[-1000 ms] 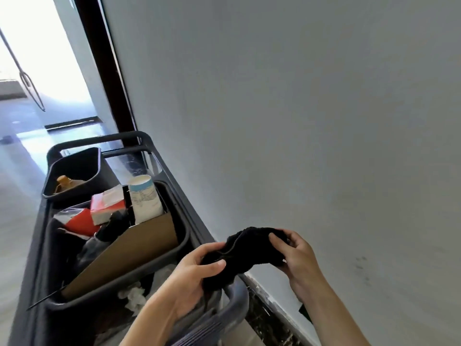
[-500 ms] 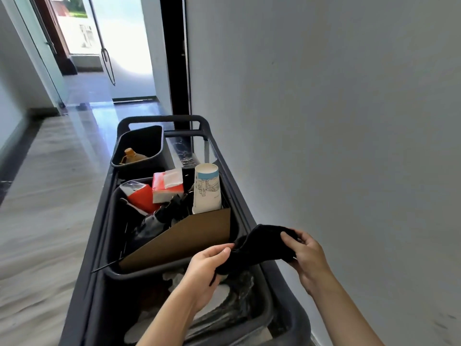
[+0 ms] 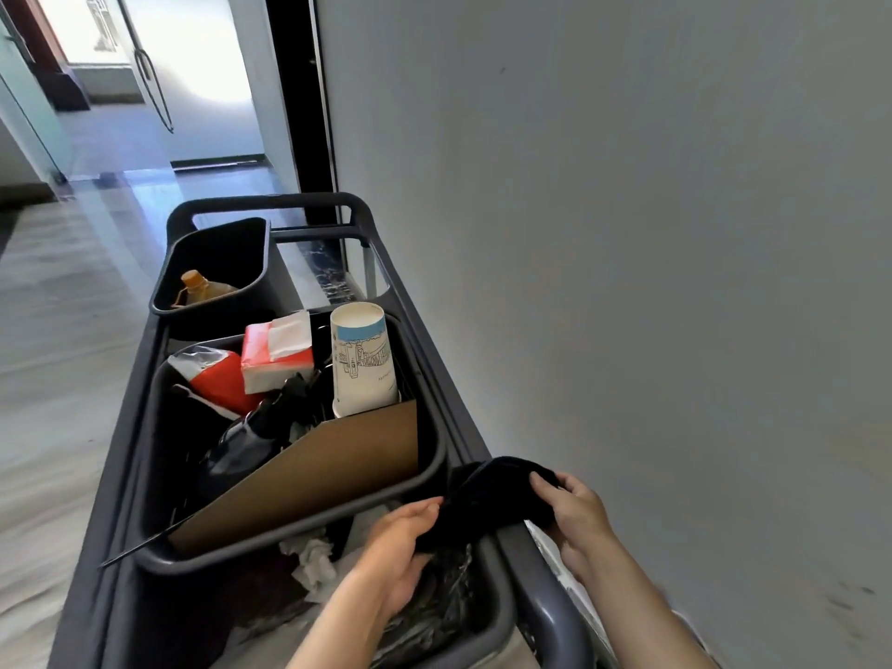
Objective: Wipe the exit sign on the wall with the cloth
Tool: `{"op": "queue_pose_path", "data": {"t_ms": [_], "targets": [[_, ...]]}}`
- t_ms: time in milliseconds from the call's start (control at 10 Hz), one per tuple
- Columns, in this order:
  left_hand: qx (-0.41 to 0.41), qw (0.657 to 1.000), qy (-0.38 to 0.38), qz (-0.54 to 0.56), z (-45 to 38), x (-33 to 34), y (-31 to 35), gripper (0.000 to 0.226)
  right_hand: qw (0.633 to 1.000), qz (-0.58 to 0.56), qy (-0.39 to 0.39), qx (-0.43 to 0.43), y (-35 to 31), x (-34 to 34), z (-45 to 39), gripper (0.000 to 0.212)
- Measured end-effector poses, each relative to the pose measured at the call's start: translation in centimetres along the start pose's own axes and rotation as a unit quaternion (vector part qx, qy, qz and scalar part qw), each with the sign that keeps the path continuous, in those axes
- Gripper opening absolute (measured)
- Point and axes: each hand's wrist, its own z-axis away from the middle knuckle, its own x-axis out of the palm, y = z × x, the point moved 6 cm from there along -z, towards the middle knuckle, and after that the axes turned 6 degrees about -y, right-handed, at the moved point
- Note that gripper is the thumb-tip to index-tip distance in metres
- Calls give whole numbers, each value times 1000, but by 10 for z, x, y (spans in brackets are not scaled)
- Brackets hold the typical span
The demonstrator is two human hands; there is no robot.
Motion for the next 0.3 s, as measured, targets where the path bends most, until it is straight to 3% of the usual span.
{"op": "queue_pose_path", "data": {"t_ms": [200, 300], "targets": [[51, 994, 43, -88, 9, -10, 10, 13, 1000, -1, -27, 2, -3, -12, 6, 14], [164, 961, 114, -191, 41, -12, 32, 17, 1000, 13, 8, -17, -11, -26, 20, 7]]}}
